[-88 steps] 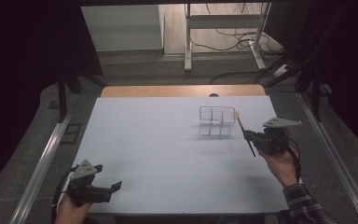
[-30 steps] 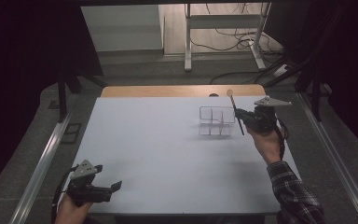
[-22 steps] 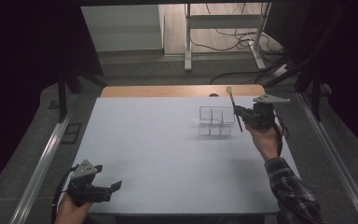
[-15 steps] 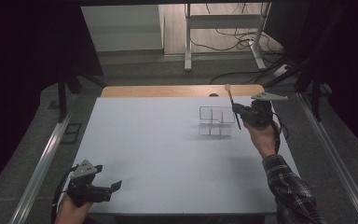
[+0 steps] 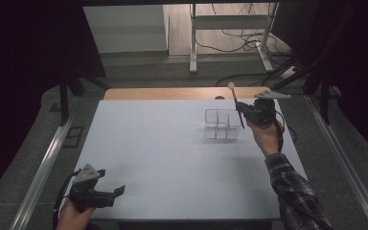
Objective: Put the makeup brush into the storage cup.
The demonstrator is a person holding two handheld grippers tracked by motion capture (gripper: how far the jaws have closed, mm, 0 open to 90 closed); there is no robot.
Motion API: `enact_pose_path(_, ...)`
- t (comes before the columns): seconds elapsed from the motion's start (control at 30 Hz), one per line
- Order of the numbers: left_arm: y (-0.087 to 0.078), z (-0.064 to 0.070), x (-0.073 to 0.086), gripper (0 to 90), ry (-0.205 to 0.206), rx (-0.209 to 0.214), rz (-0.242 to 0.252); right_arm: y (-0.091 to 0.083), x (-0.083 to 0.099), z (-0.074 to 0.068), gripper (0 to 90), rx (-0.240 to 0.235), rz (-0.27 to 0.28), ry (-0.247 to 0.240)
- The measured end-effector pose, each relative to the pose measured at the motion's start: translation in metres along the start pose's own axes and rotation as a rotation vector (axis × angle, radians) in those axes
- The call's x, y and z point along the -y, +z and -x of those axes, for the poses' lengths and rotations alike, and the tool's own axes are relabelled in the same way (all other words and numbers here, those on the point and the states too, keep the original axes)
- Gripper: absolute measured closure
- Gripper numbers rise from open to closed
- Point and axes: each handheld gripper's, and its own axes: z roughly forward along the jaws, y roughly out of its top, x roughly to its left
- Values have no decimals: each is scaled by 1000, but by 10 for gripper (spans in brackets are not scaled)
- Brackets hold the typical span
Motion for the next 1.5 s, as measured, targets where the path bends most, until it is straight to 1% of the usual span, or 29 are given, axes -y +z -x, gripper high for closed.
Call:
enact_pose_path(0.47,0,0,0,50,0,-1,-2,13,-5,2,834,3,10,7)
enact_pose_path(0.9,0,0,0,51,1,0,-2,25,-15,-1,834,15,24,-10)
enact_pose_path(1.13,0,0,0,52,1,0,-1,29,-19,-1,834,24,28,-21)
enact_pose_path(1.5,0,0,0,52,3,0,-3,32,-14,0,834,34,25,-28)
